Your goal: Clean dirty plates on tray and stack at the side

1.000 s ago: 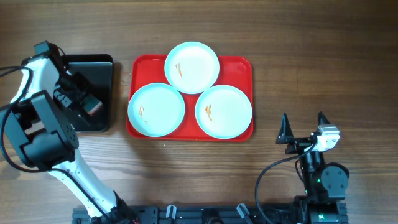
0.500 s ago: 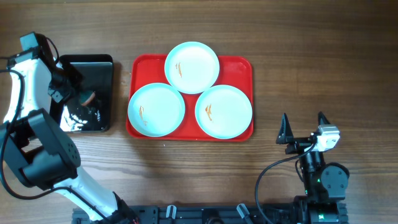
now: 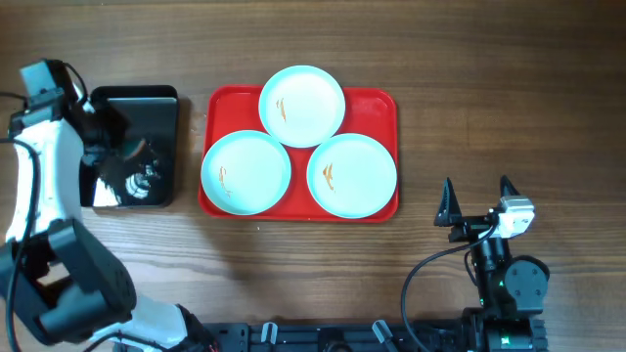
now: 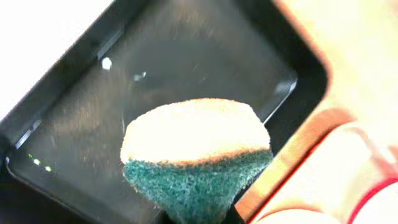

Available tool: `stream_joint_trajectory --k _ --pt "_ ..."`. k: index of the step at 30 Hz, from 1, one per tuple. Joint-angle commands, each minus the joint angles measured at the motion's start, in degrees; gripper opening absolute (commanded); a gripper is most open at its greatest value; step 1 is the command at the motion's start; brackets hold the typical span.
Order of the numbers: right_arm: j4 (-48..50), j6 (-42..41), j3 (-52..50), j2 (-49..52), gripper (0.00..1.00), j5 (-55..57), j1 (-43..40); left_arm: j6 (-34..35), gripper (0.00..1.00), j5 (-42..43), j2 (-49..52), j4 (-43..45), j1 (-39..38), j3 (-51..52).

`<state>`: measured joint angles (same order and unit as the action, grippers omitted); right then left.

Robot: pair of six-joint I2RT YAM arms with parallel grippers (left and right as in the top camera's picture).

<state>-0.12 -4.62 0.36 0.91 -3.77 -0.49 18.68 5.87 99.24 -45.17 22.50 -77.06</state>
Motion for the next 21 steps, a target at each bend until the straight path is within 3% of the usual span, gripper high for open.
stream_joint_trajectory --k 1,4,8,11,13,17,21 --pt "0.17 0.55 -0.04 -0.33 1.0 0.74 -0.35 -0.9 0.04 -0.96 4.81 3.82 -0.31 4.09" --pt "0.17 0.57 -0.04 -0.33 1.0 0.74 -0.35 -0.94 0.04 2.03 6.99 3.15 -0.31 4.94" --pt "0.22 0.9 -0.04 -0.33 1.0 0.85 -0.35 -0.92 0.04 3.08 -1.75 -3.52 -0.39 -0.98" --pt "0.39 10.29 -0.04 -0.33 1.0 1.86 -0.35 -1.31 0.04 3.28 -6.8 -3.32 -0.52 -0.96" --pt "0.42 12.13 -0.04 -0.31 1.0 1.79 -0.35 -1.77 0.04 3.28 -5.53 -3.28 -0.52 0.28" --pt "9.01 5.18 -0.04 -0.33 0.99 -18.01 -0.33 -1.77 0.04 3.37 0.33 -1.33 -0.52 4.15" --pt "18.53 3.67 -0.04 -0.33 1.0 -32.98 -0.33 -1.99 0.04 5.35 -3.89 -2.01 -0.52 3.91"
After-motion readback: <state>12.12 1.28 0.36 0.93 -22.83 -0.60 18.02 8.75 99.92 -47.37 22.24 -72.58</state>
